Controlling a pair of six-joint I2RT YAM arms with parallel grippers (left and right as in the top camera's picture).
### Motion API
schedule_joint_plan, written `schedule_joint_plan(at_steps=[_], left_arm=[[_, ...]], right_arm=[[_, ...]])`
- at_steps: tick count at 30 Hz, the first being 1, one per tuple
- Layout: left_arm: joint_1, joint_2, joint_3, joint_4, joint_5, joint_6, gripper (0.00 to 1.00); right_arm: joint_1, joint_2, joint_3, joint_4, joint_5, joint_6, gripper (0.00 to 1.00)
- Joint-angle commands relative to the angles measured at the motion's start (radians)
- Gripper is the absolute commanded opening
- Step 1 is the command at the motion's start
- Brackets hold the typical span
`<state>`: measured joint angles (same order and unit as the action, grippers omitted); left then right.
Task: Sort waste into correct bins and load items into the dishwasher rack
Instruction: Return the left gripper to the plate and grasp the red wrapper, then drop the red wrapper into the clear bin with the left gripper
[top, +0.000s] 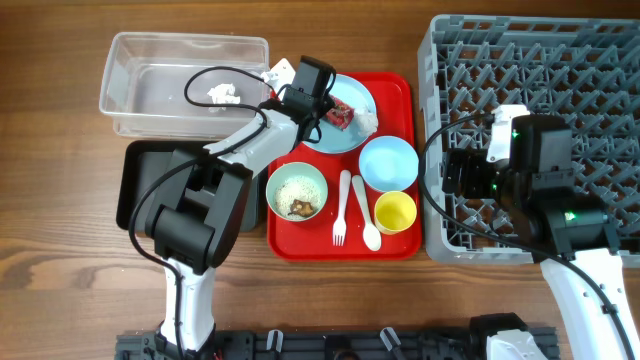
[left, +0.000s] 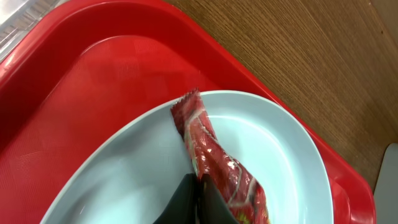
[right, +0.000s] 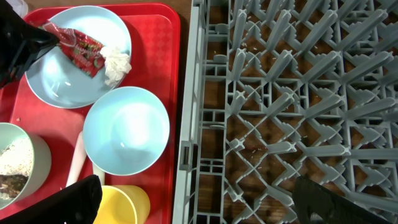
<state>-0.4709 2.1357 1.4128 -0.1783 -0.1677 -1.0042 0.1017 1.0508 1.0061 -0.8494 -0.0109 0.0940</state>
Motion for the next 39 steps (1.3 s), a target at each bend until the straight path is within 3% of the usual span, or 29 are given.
schedule_joint_plan(at_steps=[1, 10, 15, 21, 31, 34, 35, 39], left_arm=[[0.003, 0.016, 0.000, -0.006, -0.016, 0.040, 0.04], [0.004, -0.133, 0.000, -0.093, 0.002, 0.228, 0.04], [0.017, -0.257, 0.000, -0.124, 0.004, 0.395, 0.04], [0.121, -0.372, 0.000, -0.207, 0.000, 0.423, 0.04], [0.349, -0.385, 0.000, -0.272, -0.005, 0.425, 0.05], [0.370, -0.385, 0.000, -0.272, 0.027, 0.425, 0.40], [0.371, -0.385, 0.000, -0.272, 0.077, 0.425, 0.61], [0.348, -0.385, 0.000, -0.270, 0.166, 0.426, 0.72]], right_arm=[[0.002, -0.001, 0.023, -0.002, -0.013, 0.013, 1.00], [0.002, -0.001, 0.023, -0.002, -0.013, 0.013, 1.00], [0.002, -0.001, 0.023, -0.002, -0.013, 0.014, 1.00], [0.002, -0.001, 0.023, -0.003, -0.013, 0.013, 1.00], [0.002, -0.001, 0.023, -0.004, -0.013, 0.014, 1.00], [0.002, -0.001, 0.023, -0.004, -0.013, 0.013, 1.00], [0.002, -0.001, 0.023, -0.004, -0.013, 0.013, 1.00], [0.002, -0.001, 0.023, -0.005, -0.013, 0.013, 1.00]])
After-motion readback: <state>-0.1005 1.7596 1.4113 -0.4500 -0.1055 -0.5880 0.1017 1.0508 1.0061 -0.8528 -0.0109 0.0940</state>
